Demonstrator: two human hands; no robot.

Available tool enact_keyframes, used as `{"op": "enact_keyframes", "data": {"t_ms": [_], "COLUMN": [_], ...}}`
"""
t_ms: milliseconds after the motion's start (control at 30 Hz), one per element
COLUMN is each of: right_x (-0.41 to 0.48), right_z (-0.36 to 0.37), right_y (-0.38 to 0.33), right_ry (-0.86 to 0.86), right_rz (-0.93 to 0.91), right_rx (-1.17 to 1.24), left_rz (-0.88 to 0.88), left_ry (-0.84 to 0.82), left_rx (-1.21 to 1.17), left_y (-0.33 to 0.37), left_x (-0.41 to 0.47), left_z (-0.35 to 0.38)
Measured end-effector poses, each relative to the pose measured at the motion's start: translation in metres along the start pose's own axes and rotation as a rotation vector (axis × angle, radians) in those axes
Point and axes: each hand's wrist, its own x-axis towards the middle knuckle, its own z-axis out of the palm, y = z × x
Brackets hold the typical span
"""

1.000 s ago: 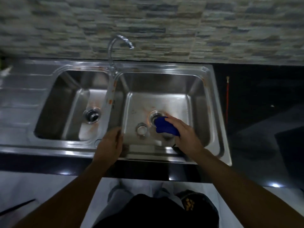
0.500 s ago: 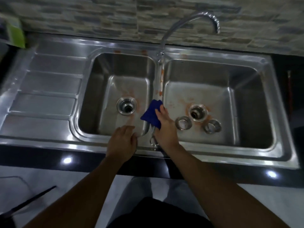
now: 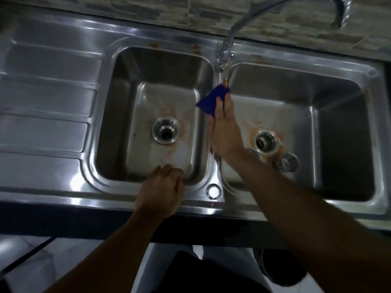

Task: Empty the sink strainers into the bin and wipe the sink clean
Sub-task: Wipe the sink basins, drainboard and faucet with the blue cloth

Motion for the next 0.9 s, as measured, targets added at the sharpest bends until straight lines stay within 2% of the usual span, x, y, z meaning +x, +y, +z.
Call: {"op": "enact_keyframes", "data": {"t_ms": [100, 200, 333, 433, 533, 800, 900], "right_x": [0.052, 0.068, 0.013, -0.047, -0.066, 0.058, 0.064], "right_z": [-0.008, -0.008, 0.002, 0.012, 0.017, -0.008, -0.006], "right_y": [0.003, 0.003, 0.002, 0.006, 0.009, 0.013, 0.012], "right_ry": [0.039, 0.059, 0.093, 0.066, 0.053, 0.022, 0.042], "right_rz": [-0.012, -0.019, -0.128, -0.136, -0.179, -0.129, -0.124], "right_rx": [-0.016, -0.03, -0.072, -0.065, -0.088, -0.051, -0.074], "left_rz": [-0.006, -0.027, -0.04, -0.028, -0.029, -0.026, -0.018], "left_ry": [-0.024, -0.008, -0.022, -0.027, -0.042, 0.023, 0.02], "left_rx": [0.007, 0.012, 0.017, 0.016, 0.01, 0.007, -0.003], "left_y": [0.003, 0.005, 0.004, 0.004, 0.003, 0.005, 0.003], "left_x": [0.0, 0.001, 0.0, 0.003, 0.003, 0.002, 0.001], "left_z": [-0.003, -0.004, -0.005, -0.006, -0.005, -0.006, -0.006]}}
